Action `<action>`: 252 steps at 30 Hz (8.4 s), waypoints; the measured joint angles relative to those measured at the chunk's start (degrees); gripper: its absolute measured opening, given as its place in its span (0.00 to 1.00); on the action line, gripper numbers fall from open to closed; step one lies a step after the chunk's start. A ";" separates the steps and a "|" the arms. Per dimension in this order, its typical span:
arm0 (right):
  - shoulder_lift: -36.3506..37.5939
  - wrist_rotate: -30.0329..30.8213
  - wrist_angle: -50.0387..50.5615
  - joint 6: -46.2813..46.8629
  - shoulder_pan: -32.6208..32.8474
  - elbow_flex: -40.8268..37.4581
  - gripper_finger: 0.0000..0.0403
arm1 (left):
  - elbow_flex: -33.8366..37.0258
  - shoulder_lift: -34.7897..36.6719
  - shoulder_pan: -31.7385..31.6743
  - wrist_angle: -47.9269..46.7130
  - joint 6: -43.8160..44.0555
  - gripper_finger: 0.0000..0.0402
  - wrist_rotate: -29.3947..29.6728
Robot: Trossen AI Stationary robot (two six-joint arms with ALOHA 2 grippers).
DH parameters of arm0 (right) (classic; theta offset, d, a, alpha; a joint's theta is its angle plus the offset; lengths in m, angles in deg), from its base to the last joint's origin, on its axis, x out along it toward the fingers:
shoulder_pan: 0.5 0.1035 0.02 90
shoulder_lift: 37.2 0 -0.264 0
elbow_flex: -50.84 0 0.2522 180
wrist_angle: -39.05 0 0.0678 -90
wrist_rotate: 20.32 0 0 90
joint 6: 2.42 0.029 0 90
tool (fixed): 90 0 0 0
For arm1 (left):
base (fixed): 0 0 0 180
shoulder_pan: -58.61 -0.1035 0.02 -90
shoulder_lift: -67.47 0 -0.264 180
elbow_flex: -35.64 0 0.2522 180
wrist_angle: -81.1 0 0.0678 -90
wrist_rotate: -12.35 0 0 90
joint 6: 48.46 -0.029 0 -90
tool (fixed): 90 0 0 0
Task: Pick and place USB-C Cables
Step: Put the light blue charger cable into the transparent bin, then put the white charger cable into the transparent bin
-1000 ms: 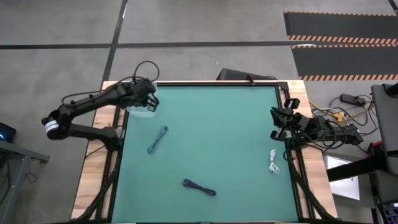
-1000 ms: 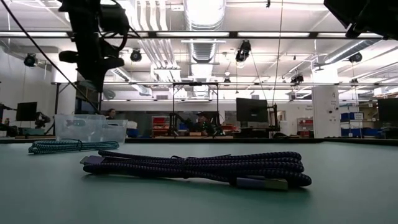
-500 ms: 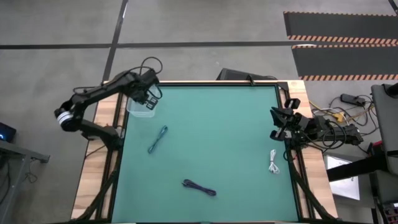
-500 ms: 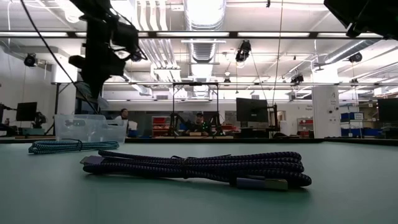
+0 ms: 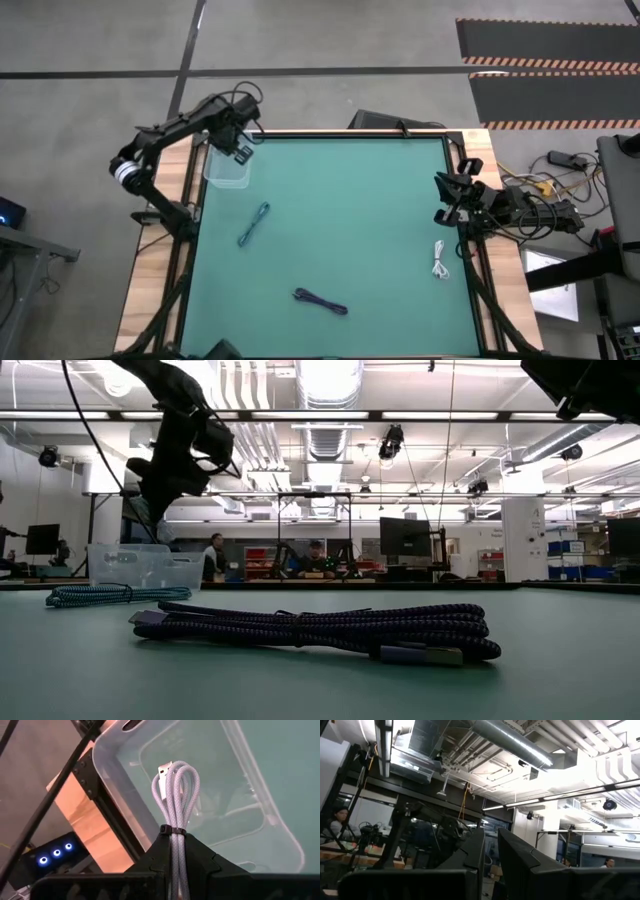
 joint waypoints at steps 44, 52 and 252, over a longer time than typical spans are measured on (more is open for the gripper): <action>0.00 -0.02 0.46 0.43 0.01 0.01 0.11 | 16.77 -0.39 -0.71 23.07 2.68 0.04 0.13; 0.00 -0.02 0.48 0.48 -0.01 0.00 0.11 | 17.17 -0.39 -0.71 24.90 2.77 0.04 0.13; -52.68 -23.11 87.75 87.98 1.88 40.29 0.11 | 19.57 21.20 52.99 51.13 -7.04 0.17 12.49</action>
